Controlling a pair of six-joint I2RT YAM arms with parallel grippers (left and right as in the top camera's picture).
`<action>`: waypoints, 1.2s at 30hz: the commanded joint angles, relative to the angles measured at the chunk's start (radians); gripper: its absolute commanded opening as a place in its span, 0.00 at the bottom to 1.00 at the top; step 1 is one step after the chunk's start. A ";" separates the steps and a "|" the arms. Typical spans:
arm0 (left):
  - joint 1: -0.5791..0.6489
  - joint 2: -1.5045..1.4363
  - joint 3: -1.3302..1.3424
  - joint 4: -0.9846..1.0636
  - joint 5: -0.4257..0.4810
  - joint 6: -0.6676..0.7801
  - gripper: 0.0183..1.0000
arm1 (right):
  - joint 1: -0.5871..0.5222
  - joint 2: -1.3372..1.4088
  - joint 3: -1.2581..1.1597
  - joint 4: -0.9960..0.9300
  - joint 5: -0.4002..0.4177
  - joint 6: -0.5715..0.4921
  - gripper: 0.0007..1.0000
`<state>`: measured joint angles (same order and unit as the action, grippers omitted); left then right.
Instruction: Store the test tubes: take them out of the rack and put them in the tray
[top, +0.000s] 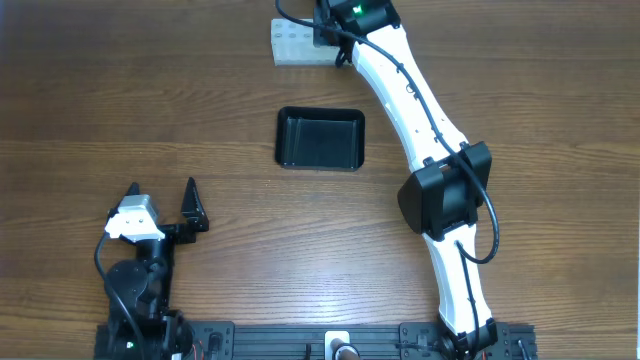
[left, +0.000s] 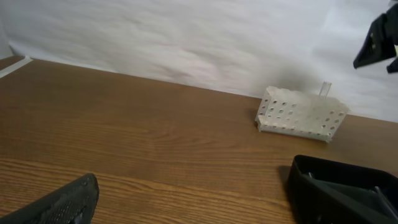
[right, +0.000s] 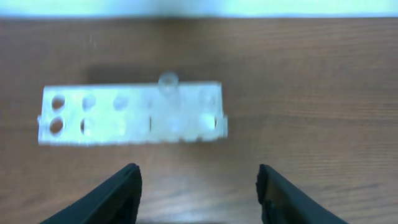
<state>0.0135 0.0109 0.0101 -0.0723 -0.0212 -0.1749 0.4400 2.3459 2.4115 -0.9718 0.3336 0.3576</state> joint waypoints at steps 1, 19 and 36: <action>0.005 -0.005 -0.004 -0.002 0.013 0.018 1.00 | -0.003 0.015 0.013 0.078 0.060 -0.047 0.65; 0.005 -0.005 -0.004 -0.002 0.013 0.018 1.00 | -0.005 0.145 0.013 0.296 0.057 -0.150 0.68; 0.005 -0.005 -0.004 -0.002 0.013 0.018 1.00 | -0.006 0.209 0.013 0.371 0.056 -0.150 0.66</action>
<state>0.0135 0.0109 0.0101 -0.0723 -0.0212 -0.1749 0.4389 2.5259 2.4115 -0.6098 0.3771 0.2089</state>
